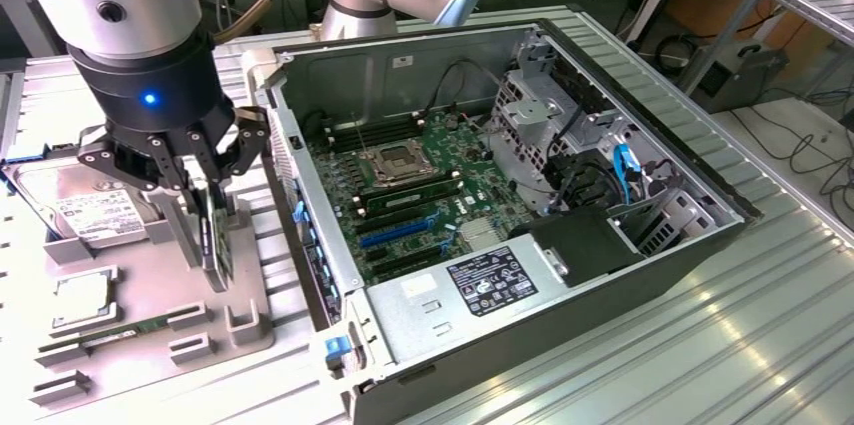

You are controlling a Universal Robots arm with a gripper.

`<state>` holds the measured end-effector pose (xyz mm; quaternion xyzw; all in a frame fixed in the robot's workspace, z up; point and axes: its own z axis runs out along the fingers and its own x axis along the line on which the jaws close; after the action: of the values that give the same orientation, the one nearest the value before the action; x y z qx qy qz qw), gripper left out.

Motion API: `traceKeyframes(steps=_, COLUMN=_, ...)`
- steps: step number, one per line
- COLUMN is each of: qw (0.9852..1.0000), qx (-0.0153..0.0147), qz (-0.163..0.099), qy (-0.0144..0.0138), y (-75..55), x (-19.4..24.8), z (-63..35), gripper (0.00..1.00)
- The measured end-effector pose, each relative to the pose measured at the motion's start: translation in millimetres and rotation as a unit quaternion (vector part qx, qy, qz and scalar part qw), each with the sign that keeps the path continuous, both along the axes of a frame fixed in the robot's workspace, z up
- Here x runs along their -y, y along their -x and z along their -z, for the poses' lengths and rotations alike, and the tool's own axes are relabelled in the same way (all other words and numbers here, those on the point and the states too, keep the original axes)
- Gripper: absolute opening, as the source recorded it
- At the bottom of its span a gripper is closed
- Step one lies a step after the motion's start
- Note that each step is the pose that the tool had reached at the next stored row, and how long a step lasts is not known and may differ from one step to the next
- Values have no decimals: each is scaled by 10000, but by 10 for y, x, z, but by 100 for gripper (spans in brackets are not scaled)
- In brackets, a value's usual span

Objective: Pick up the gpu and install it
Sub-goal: 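Pick up the gpu and move the gpu toward the slot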

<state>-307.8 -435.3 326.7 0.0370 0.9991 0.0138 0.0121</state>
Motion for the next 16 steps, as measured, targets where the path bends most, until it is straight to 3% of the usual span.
traceKeyframes(steps=16, qw=10000, qx=0, qz=0, qy=0, y=0, x=0, z=-38, gripper=26)
